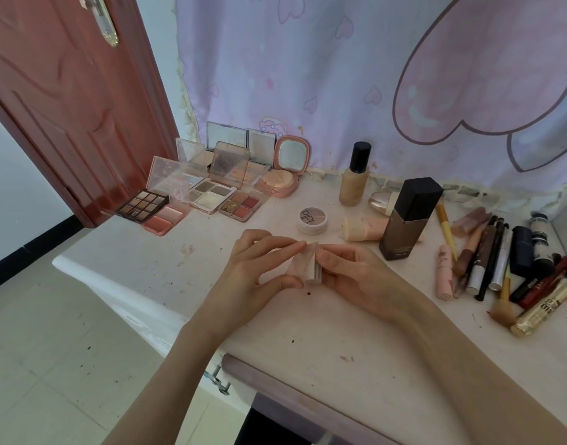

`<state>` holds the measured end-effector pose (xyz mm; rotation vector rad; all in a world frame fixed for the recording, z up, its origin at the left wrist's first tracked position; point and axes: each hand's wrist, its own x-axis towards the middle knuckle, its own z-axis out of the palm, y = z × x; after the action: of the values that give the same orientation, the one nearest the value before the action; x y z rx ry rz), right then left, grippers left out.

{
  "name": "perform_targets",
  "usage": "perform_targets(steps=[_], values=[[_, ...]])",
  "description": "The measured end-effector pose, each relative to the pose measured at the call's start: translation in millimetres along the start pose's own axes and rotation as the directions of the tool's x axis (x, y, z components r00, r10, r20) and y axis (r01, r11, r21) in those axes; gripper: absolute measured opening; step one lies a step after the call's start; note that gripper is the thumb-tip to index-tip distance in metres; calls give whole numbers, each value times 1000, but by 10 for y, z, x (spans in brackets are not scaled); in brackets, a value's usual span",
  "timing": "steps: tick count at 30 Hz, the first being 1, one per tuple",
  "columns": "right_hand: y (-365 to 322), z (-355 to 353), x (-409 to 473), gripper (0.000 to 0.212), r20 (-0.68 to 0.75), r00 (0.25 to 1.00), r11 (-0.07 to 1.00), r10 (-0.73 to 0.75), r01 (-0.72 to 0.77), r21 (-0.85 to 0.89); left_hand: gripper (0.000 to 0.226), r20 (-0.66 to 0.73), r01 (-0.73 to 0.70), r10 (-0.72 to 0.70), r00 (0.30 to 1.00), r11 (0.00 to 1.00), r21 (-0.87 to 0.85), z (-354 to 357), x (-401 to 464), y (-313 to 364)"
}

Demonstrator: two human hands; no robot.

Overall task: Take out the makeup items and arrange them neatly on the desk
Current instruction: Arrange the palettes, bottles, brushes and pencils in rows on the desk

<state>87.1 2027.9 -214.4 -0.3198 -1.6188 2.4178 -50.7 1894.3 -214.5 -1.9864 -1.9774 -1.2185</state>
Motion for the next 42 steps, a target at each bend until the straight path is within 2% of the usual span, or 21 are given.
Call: perform_targets(steps=[3,6,10,15,17,20,23,27,30,33,36,39,42], values=[[-9,4,-10,30,-1,1000,999,5,-5,53,36,-58,89,-102,993,977,-196,-41,8,9],[-6,31,6,35,-42,999,999,20,-19,37,27,-89,169,-215,973,917,-361,-69,18,19],[13,136,72,34,-58,998,1000,4,-6,-25,24,-30,265,-310,950,856,-443,-169,71,-29],[20,310,280,19,-159,980,941,-120,61,-333,21,93,345,-333,938,881,-325,-391,201,-218],[16,407,405,10,-158,971,916,-180,107,-386,21,98,366,-353,931,885,-290,-480,208,-285],[44,554,612,15,-151,959,862,-238,137,-488,24,39,417,-422,906,871,-261,-582,162,-386],[109,657,819,12,-207,939,783,-274,93,-615,32,-86,482,-506,858,852,-205,-616,48,-468],[178,791,1054,12,-358,888,833,-287,47,-552,66,-182,606,-602,777,794,-41,-553,-229,-541],[241,874,1205,11,-398,866,799,-304,4,-601,87,-262,680,-634,727,717,153,-496,-344,-574],[318,961,1318,10,-470,843,868,-262,-7,-496,74,-336,713,-636,695,669,208,-491,-363,-628],[371,1027,1419,19,-527,812,911,-251,13,-413,59,-384,696,-593,708,679,234,-483,-379,-665],[394,1081,1500,13,-527,799,878,-290,4,-478,53,-414,700,-584,699,678,226,-477,-358,-685],[404,1112,1518,18,-509,793,849,-335,19,-528,47,-445,706,-584,679,684,180,-505,-326,-737]])
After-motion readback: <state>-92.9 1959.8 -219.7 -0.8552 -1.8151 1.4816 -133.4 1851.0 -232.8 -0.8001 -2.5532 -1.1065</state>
